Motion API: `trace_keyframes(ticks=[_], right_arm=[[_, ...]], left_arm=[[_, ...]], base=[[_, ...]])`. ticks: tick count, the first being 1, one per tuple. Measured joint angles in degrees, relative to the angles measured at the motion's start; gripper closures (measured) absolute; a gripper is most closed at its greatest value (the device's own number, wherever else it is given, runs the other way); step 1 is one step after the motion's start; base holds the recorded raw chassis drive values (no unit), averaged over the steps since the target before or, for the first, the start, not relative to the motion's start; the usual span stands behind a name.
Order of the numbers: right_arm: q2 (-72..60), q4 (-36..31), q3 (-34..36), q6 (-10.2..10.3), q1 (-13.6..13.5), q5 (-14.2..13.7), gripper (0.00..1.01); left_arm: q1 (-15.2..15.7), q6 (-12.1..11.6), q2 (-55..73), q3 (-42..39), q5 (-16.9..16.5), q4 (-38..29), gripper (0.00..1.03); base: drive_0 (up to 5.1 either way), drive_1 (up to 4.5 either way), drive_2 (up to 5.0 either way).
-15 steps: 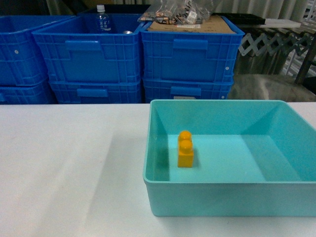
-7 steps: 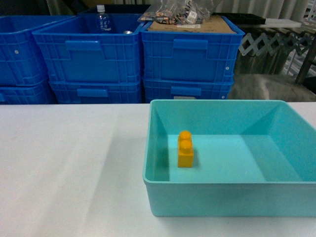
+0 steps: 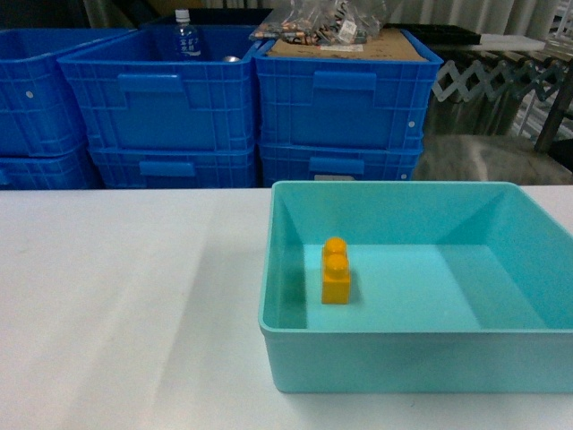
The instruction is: Pick red block from blue box to shelf
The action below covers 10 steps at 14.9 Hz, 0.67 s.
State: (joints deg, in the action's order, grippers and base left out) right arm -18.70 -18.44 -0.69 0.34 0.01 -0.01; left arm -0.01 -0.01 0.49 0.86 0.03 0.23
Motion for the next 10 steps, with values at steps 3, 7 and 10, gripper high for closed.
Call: trace_keyframes(ticks=[3,7,10], right_arm=[[4.26,4.0,0.0,0.0,0.0,0.0,0.72],[8.15,7.82,0.0,0.0,0.0,0.0,0.72],[18.34,18.43,-0.04,0.0,0.0,0.04,0.72]], left_arm=[[0.0,0.0,0.0,0.0,0.02,-0.02,0.05],[0.0,-0.02,0.0,0.0,0.0,0.0,0.05],[0.0,-0.02,0.0,0.0,0.0,0.02,0.05]], base=[[0.0,0.0,0.0],[0.0,0.0,0.0],[0.0,0.0,0.0]])
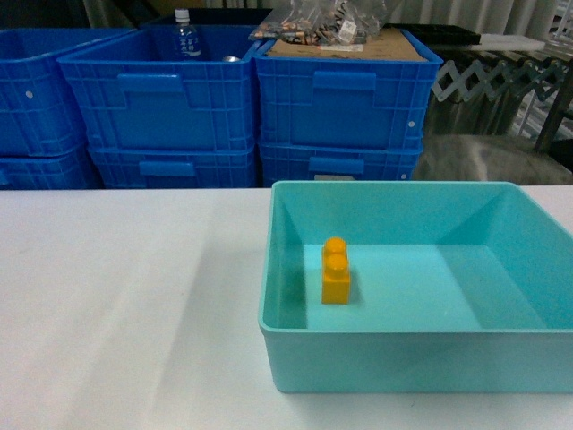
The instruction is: Pick red block from blue box to shelf
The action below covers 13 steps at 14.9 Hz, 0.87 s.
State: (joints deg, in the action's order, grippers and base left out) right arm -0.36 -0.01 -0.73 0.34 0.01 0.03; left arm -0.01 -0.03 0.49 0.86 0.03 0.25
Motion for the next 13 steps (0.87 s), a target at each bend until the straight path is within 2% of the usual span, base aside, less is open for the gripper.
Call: trace_keyframes(ticks=[7,13], right_arm=[[0.11,0.26,0.02,0.0,0.0,0.0,0.72],[0.11,0.28,0.02,0.0,0.0,-0.02,0.72]], left_arm=[[0.0,0.02,0.0,0.0,0.0,-0.04,0.05],[0.0,0.02,0.0,0.0,0.0,-0.04,0.05]], base=[[0.0,0.0,0.0],[-1.2,-1.17,-1.2]])
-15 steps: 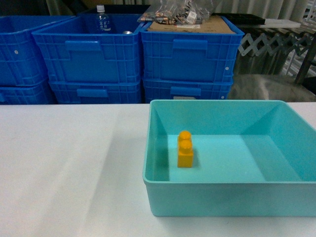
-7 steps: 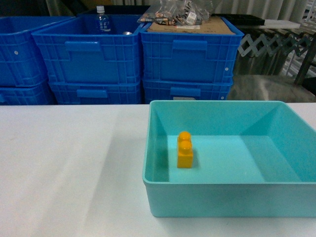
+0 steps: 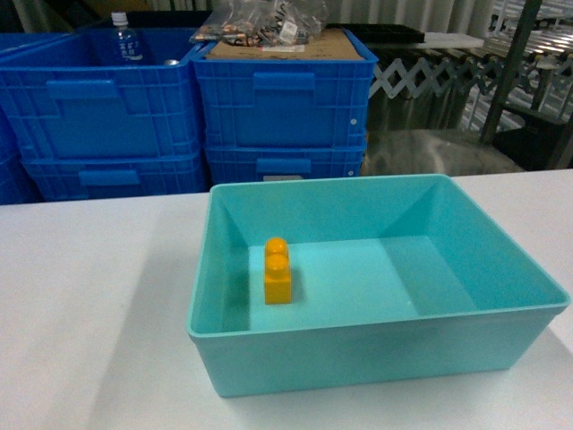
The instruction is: Pick red block from blue box to shelf
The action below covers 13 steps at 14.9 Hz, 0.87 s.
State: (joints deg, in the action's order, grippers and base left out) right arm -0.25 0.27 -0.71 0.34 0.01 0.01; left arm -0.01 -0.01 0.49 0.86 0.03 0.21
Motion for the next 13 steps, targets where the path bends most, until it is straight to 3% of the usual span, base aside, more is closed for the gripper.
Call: trace_keyframes(ticks=[13], right_arm=[[0.0,-0.02,0.0,0.0,0.0,0.02,0.72]], left_arm=[[0.0,0.0,0.0,0.0,0.02,0.0,0.05]], base=[[-1.6,-1.6,-1.6]])
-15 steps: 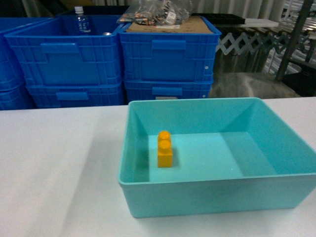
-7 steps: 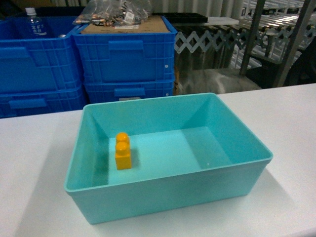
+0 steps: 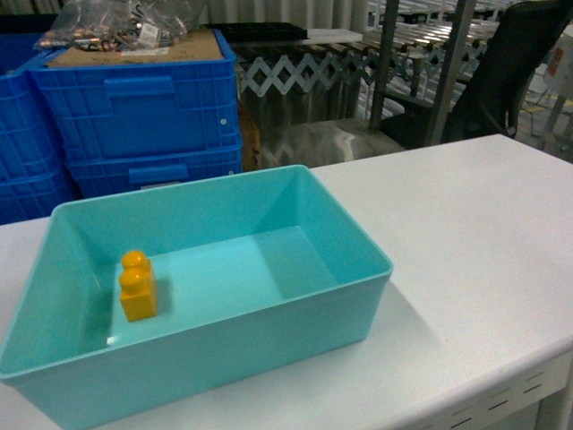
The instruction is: Pick red block from blue box to shelf
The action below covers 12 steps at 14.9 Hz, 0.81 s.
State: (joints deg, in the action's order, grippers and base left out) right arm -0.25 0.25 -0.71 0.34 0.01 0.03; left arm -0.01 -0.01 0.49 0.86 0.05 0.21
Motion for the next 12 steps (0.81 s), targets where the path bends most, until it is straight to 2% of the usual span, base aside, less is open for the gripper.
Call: trace_keyframes(ticks=[12], right_arm=[[0.0,0.0,0.0,0.0,0.0,0.0,0.72]], left_arm=[[0.0,0.0,0.0,0.0,0.0,0.02,0.05]], base=[[-1.7,-1.65,-1.7]])
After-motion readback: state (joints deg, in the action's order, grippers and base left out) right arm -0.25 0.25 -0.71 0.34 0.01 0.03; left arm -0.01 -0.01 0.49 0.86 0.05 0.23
